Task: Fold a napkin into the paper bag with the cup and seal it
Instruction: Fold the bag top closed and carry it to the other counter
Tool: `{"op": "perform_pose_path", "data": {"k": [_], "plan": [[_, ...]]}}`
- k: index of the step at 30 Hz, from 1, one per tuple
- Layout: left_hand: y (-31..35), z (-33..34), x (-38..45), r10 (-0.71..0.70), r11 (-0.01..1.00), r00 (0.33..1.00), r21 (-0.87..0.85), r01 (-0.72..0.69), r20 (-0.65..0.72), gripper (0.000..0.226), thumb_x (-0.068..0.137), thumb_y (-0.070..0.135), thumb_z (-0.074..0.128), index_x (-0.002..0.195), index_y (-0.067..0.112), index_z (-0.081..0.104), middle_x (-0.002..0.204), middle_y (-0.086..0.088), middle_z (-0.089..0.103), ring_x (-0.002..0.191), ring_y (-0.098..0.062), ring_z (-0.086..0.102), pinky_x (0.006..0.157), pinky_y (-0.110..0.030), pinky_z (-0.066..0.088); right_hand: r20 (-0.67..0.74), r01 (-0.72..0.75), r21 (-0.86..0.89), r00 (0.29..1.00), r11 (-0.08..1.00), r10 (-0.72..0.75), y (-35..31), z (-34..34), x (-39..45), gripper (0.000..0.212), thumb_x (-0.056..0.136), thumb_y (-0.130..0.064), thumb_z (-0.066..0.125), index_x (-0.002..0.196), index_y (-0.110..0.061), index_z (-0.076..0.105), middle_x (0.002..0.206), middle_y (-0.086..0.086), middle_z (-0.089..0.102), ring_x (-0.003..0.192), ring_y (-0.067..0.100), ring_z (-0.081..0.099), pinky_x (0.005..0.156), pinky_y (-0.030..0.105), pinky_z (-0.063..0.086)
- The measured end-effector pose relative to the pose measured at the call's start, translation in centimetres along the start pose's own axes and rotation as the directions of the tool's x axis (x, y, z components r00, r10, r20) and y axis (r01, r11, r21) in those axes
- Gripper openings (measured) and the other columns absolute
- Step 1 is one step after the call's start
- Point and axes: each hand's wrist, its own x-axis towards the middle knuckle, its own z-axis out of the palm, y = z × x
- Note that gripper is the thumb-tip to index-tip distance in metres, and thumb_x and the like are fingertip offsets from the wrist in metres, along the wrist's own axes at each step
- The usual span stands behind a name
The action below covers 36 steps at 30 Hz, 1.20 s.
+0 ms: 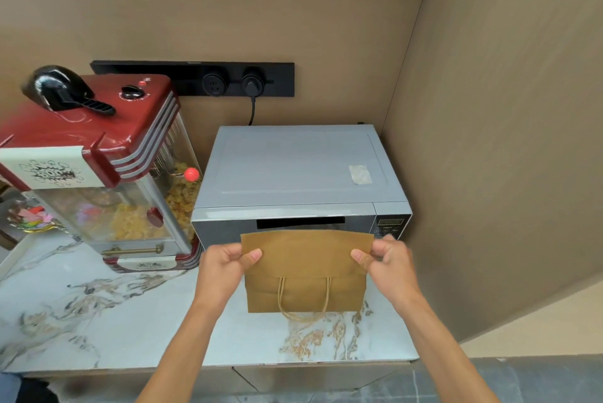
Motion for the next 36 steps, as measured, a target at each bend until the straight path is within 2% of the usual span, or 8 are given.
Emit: {"op": "perform_pose_path", "data": {"k": [2, 5, 9, 12, 14, 19, 24, 36], "plan": [[2.5, -0.8, 0.5, 0.056, 0.998, 0.998, -0.03, -0.055, 0.039, 0.029, 0.082, 0.024, 0.078, 0.071, 0.001, 0.065, 0.076, -0.013, 0.064, 0.077, -0.021, 0.055, 0.077, -0.038, 0.044, 0.014, 0.058, 0.009, 0.998, 0.998, -0.058, -2.3, -0.9, 0.7, 0.008, 0.083, -0.011, 0.079, 0.075, -0.014, 0.08, 0.07, -0.003, 0.075, 0.107, 0.027, 0.066, 0.102, 0.051, 0.048], [6.0, -1.8, 1.2, 0.141, 0.988, 0.988, -0.078, -0.135, 0.068, 0.038, 0.085, 0.022, 0.076, 0.068, -0.008, 0.061, 0.078, -0.012, 0.059, 0.078, -0.023, 0.053, 0.079, -0.039, 0.043, 0.049, 0.129, 0.014, 0.99, 0.992, -0.129, -5.9, -2.6, 1.8, 0.019, 0.083, -0.011, 0.079, 0.073, -0.027, 0.081, 0.076, -0.007, 0.079, 0.09, 0.018, 0.074, 0.101, 0.047, 0.05], [10.0, -2.2, 2.1, 0.265, 0.963, 0.963, -0.073, -0.261, 0.051, 0.05, 0.089, 0.016, 0.073, 0.066, -0.02, 0.048, 0.073, -0.01, 0.051, 0.073, -0.023, 0.046, 0.075, -0.035, 0.035, 0.017, 0.223, 0.015, 0.975, 0.975, -0.224, -10.1, -4.6, 2.9, 0.025, 0.082, -0.015, 0.08, 0.07, -0.037, 0.08, 0.08, -0.012, 0.079, 0.081, 0.009, 0.075, 0.087, 0.038, 0.059], [13.3, -2.2, 2.2, 0.316, 0.947, 0.948, -0.076, -0.312, 0.032, 0.027, 0.09, 0.01, 0.07, 0.064, 0.008, 0.076, 0.071, 0.004, 0.074, 0.07, -0.009, 0.066, 0.074, -0.019, 0.05, 0.034, 0.261, 0.079, 0.964, 0.962, -0.264, -12.8, -5.8, 3.5, 0.024, 0.084, -0.008, 0.077, 0.074, -0.03, 0.081, 0.083, -0.008, 0.081, 0.084, 0.013, 0.077, 0.087, 0.038, 0.059], [15.6, -2.3, 2.1, 0.359, 0.929, 0.933, -0.105, -0.355, 0.027, 0.028, 0.09, 0.007, 0.069, 0.072, 0.024, 0.083, 0.077, 0.007, 0.08, 0.075, -0.003, 0.073, 0.071, -0.011, 0.053, 0.042, 0.29, 0.091, 0.955, 0.953, -0.294, -14.4, -6.4, 3.7, 0.027, 0.086, -0.006, 0.075, 0.075, -0.03, 0.08, 0.083, -0.007, 0.081, 0.083, 0.012, 0.077, 0.085, 0.033, 0.059], [20.2, -2.4, 2.6, 0.419, 0.882, 0.905, -0.201, -0.426, -0.079, 0.019, 0.091, 0.009, 0.068, 0.081, 0.016, 0.083, 0.086, -0.005, 0.082, 0.083, -0.017, 0.076, 0.076, -0.027, 0.06, -0.005, 0.386, 0.14, 0.921, 0.912, -0.389, -18.6, -7.6, 4.6, 0.029, 0.089, -0.002, 0.071, 0.081, -0.03, 0.077, 0.081, -0.012, 0.08, 0.08, 0.006, 0.076, 0.075, 0.019, 0.059], [25.6, -2.3, 2.5, 0.503, 0.815, 0.851, -0.245, -0.525, -0.15, 0.033, 0.093, 0.004, 0.065, 0.076, 0.026, 0.083, 0.079, 0.005, 0.081, 0.075, -0.007, 0.075, 0.068, -0.02, 0.06, -0.067, 0.47, 0.211, 0.882, 0.857, -0.467, -23.2, -8.8, 5.1, 0.03, 0.093, -0.004, 0.067, 0.084, -0.032, 0.074, 0.08, -0.021, 0.078, 0.079, -0.002, 0.074, 0.063, 0.008, 0.054], [31.6, -2.0, 1.4, 0.538, 0.786, 0.826, -0.254, -0.564, -0.169, 0.019, 0.093, 0.007, 0.066, 0.085, 0.018, 0.079, 0.077, 0.005, 0.081, 0.072, -0.007, 0.076, 0.059, -0.016, 0.057, -0.145, 0.582, 0.281, 0.812, 0.763, -0.565, -27.7, -12.1, 5.5, 0.03, 0.096, -0.005, 0.063, 0.083, -0.03, 0.073, 0.075, -0.023, 0.077, 0.073, -0.004, 0.073, 0.059, 0.008, 0.052]]}}
